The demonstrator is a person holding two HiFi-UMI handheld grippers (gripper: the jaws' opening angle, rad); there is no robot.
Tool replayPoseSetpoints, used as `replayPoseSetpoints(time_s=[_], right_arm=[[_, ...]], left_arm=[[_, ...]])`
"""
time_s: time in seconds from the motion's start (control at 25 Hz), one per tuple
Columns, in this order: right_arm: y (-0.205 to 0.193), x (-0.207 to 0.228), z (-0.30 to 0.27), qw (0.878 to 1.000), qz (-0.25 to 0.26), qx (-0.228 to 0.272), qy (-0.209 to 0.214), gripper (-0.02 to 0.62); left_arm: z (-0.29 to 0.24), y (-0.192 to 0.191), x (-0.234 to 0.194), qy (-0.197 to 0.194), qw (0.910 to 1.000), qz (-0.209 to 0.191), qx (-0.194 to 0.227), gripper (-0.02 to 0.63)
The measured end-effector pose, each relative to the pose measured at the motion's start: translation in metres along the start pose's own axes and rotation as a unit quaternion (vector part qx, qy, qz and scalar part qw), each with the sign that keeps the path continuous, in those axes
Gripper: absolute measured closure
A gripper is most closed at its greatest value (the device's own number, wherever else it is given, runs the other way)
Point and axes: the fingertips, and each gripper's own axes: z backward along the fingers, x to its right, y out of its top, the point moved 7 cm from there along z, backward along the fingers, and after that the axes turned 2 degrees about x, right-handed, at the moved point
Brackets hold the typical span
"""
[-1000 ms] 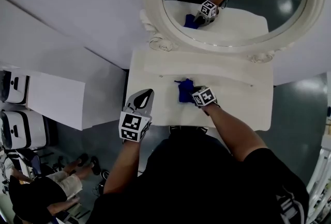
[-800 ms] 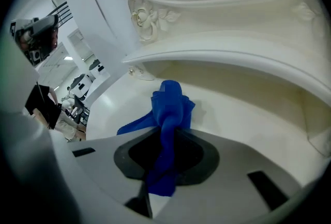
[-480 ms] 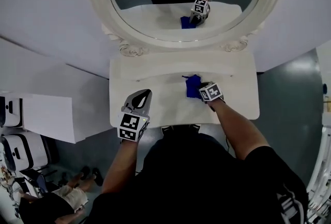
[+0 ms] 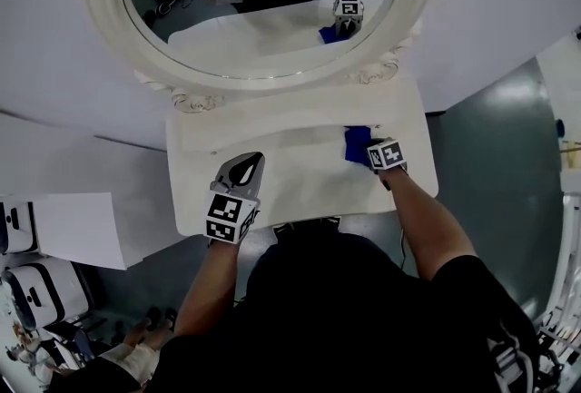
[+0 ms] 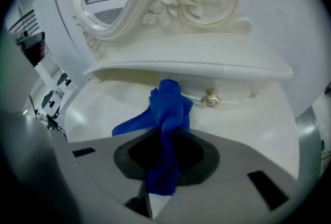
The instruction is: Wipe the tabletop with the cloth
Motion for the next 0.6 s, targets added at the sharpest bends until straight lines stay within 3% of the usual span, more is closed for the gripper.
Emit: replayPoseSetpoints(time_s=[0.6], right_arm=[[-0.053,0.108,0.062,0.992,-0.098,0.024,-0.073,0.532]], left_arm=[[-0.053,0.023,0.028,-0.041,0.999,-0.013,-0.004,0.595]])
